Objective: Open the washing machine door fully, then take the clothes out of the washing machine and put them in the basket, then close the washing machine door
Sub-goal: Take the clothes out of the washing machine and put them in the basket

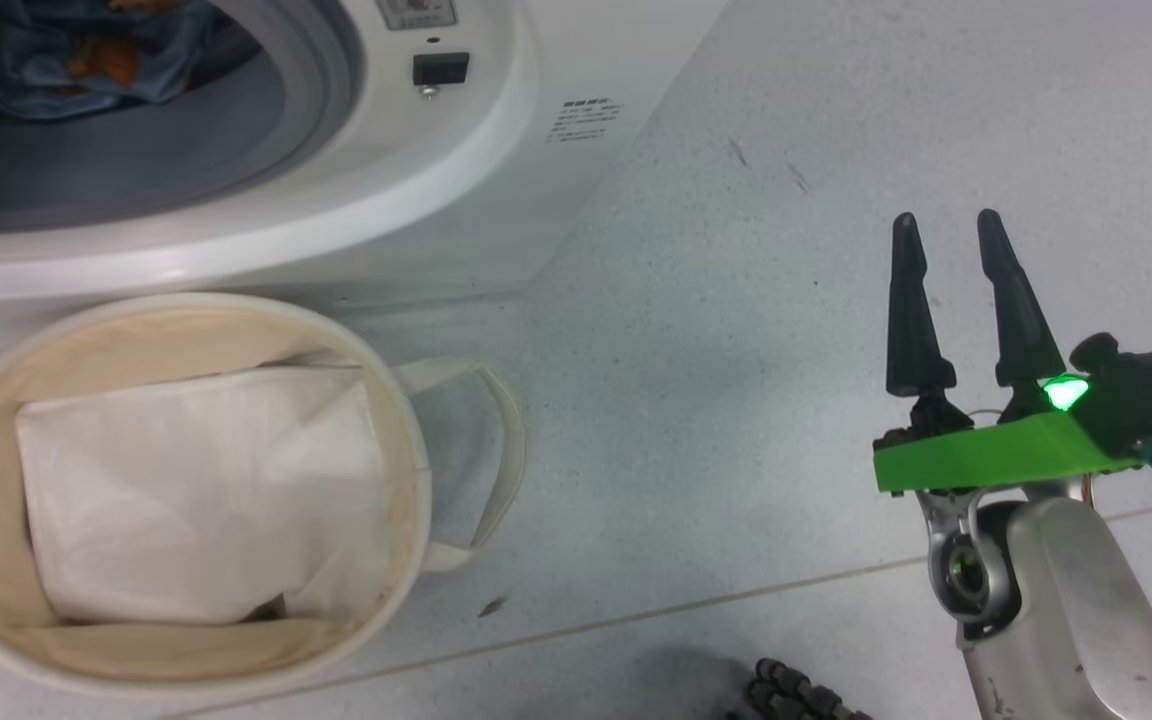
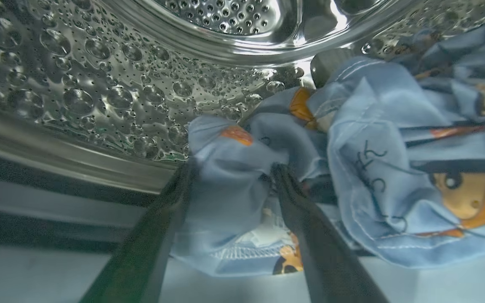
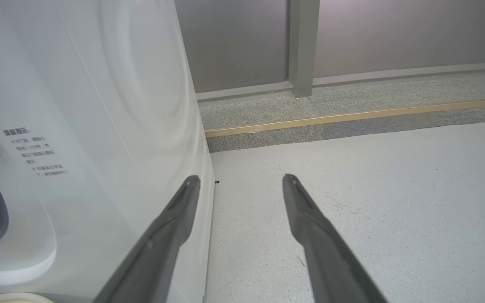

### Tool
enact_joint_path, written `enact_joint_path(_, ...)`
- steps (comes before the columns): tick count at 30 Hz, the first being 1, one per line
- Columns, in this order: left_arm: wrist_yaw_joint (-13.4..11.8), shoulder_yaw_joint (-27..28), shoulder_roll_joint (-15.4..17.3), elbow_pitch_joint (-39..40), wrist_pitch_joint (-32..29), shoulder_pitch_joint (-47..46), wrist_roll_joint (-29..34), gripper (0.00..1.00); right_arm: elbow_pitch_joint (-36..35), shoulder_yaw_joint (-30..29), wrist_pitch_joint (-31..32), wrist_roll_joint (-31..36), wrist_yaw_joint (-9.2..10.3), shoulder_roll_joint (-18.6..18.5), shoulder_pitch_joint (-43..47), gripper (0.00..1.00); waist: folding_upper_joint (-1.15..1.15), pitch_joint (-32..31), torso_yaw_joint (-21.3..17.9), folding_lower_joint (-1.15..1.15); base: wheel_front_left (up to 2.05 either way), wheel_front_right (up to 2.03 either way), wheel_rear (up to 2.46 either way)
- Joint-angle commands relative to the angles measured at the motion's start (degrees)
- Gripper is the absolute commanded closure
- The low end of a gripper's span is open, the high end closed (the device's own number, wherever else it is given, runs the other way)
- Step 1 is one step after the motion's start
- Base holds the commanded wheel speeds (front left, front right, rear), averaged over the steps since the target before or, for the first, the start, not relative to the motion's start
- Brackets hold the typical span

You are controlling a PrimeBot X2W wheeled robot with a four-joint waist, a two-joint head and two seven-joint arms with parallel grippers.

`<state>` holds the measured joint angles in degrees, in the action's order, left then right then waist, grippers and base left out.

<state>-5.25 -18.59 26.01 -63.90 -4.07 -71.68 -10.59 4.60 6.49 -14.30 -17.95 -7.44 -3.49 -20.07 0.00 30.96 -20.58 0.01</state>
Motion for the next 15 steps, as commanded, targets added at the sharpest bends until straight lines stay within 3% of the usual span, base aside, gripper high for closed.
enact_joint_path(1,-1.6,0.5,3.4,0.0,-0.9,-3.6,1.1,0.0,-2.1,0.8,-0.7,0.4,-0.05,0.3,-0.9,0.0,0.0,1.0,-0.1,-0.01,0.0,0.0,0.0)
enact_joint_path(5,-3.2,-0.7,3.3,-3.5,-3.4,-5.6,2.2,0.0,-2.2,0.6,-0.7,0.4,-0.05,0.4,-1.2,0.0,0.0,1.8,-0.3,-0.01,0.0,0.0,0.0)
enact_joint_path(10,-1.7,-1.9,1.8,-6.4,-5.9,-5.9,2.1,0.0,-2.1,0.7,-0.7,0.1,-0.05,0.5,-1.3,0.0,0.0,1.9,-0.4,-0.01,0.0,0.0,0.0)
enact_joint_path(11,-1.2,-2.0,1.6,-6.6,-6.0,-5.9,2.0,0.18,-2.1,0.7,-0.7,0.1,-0.05,0.5,-1.4,0.0,0.0,1.9,-0.4,-0.01,0.0,0.0,0.0)
enact_joint_path(12,-0.9,-2.3,1.5,-6.8,-5.8,-5.9,2.1,0.92,-2.0,0.8,-0.7,0.0,-0.05,0.5,-1.4,0.0,0.0,1.9,-0.4,-0.01,0.0,0.0,0.0)
enact_joint_path(13,-0.7,-2.5,1.3,-7.0,-5.8,-5.8,2.1,1.0,-1.9,0.8,-0.7,0.0,-0.05,0.5,-1.5,0.0,0.0,1.8,-0.3,-0.01,0.0,0.0,0.0)
enact_joint_path(15,-0.1,-2.7,1.1,-7.4,-5.8,-5.7,1.9,1.0,-1.8,0.9,-0.7,0.0,-0.05,0.6,-1.5,0.0,0.0,1.6,-0.2,-0.01,0.0,0.0,0.0)
